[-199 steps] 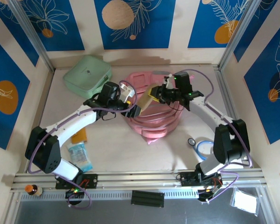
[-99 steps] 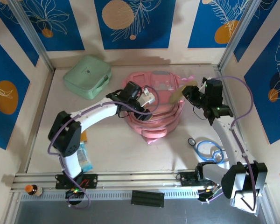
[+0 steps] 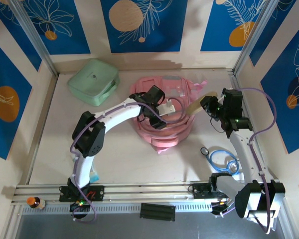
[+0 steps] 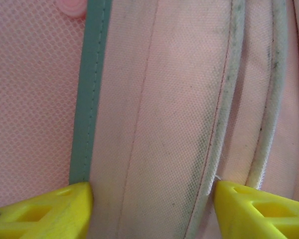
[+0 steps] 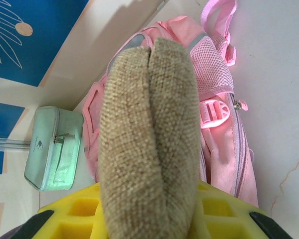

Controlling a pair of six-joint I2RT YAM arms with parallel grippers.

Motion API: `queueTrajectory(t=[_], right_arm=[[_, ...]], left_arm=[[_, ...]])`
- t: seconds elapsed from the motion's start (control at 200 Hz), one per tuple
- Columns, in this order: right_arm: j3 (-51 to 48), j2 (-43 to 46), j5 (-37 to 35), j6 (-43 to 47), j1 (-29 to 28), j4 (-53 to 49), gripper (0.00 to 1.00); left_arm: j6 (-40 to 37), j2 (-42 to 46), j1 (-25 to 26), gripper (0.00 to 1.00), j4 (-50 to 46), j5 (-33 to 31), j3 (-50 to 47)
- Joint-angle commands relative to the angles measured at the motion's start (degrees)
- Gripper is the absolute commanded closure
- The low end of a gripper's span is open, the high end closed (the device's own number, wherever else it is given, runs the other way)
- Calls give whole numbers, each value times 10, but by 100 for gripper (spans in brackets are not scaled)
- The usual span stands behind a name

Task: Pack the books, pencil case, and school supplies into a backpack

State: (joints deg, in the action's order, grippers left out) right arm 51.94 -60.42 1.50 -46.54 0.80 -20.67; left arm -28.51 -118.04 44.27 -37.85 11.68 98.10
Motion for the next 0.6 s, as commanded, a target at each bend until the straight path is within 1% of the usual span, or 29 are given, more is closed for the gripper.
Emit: queueTrajectory(t=[0.0, 0.04, 0.085, 0.11, 0.195, 0.28, 0.33, 0.405, 0.48, 0.56, 0.595], right_arm=[[-4, 14, 8, -9, 3, 4, 77], [-4, 14, 10, -9, 4, 4, 77], [-5, 14, 11, -11, 5, 3, 77], [-5, 14, 11, -11, 6, 2, 77], [-6, 17, 12, -13, 7, 3, 78], [-8, 20, 12, -14, 10, 1, 77], [-8, 22, 13, -14, 12, -1, 77], [-8, 28, 12, -13, 17, -7, 78], [-10, 34, 11, -13, 20, -10, 78], [-13, 41, 8, -14, 23, -13, 77], [-14, 43, 7, -14, 24, -15, 77]], left_arm=[[-20, -8, 4, 34, -31, 18, 17], [-12, -9, 5, 37, -18, 3, 14], [-4, -12, 6, 46, 0, -26, 13], [-1, -14, 6, 48, 7, -42, 13], [1, -18, 7, 51, 19, -63, 14], [1, -17, 9, 53, 26, -62, 11], [1, -15, 10, 56, 29, -64, 10], [6, -8, 9, 64, 37, -75, 8], [18, 2, 9, 78, 41, -84, 9], [27, 16, 8, 85, 43, -91, 6], [32, 23, 6, 89, 46, -93, 6]])
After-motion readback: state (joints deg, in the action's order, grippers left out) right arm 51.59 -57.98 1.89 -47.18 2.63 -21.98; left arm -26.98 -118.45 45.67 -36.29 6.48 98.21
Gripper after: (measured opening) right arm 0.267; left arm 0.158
